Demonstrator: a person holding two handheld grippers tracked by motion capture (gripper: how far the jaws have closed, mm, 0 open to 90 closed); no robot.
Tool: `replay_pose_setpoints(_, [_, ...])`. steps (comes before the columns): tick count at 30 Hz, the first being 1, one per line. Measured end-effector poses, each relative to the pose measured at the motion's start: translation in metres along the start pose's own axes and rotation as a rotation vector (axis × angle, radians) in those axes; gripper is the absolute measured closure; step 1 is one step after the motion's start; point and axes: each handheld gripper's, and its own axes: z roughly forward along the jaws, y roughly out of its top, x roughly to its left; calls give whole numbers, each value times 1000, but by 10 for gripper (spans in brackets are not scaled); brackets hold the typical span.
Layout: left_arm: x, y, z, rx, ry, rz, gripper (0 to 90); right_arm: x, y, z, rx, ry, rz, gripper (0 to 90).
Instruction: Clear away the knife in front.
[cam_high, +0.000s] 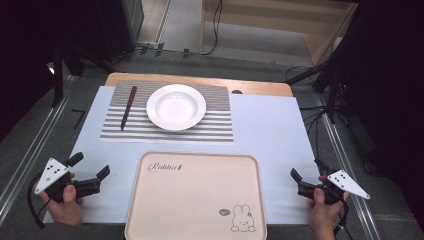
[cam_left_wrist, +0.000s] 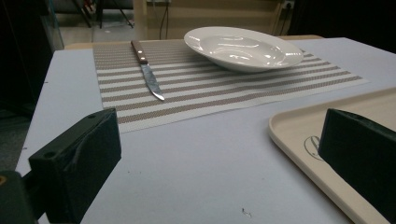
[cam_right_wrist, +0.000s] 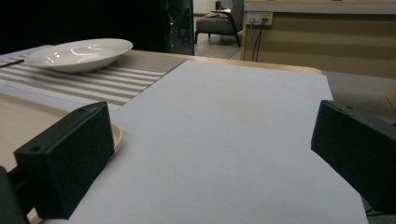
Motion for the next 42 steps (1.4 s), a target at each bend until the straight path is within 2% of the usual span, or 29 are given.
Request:
replay_pose_setpoints(3, [-1,1,0,7,9,9,0,0,0,0,0,-6,5,0])
replay_pose_setpoints(7, [-6,4,0,27,21,43,0,1,0,0,4,3,4,0])
replay_pose_setpoints(13, [-6,9,-1,26,35,24,0,0,0,1,0,13,5,0])
replay_pose_setpoints(19, [-9,24,-4,12,40,8,0,1,0,0,-4,12,3,0])
replay_pose_setpoints(22, [-10,29,0,16,38,23,0,1,0,0,-3,17,-1,0])
replay_pose_setpoints(27, [-9,42,4,12,42,8,0,0,0,-1,-10,23,9,0])
replay_pose_setpoints(36, [-12,66,17,29,29,51,0,0,-1,-2,-12,31,12,0])
replay_pose_setpoints(42, [-10,73,26,36,22,46,0,1,0,-1,-10,36,3,0])
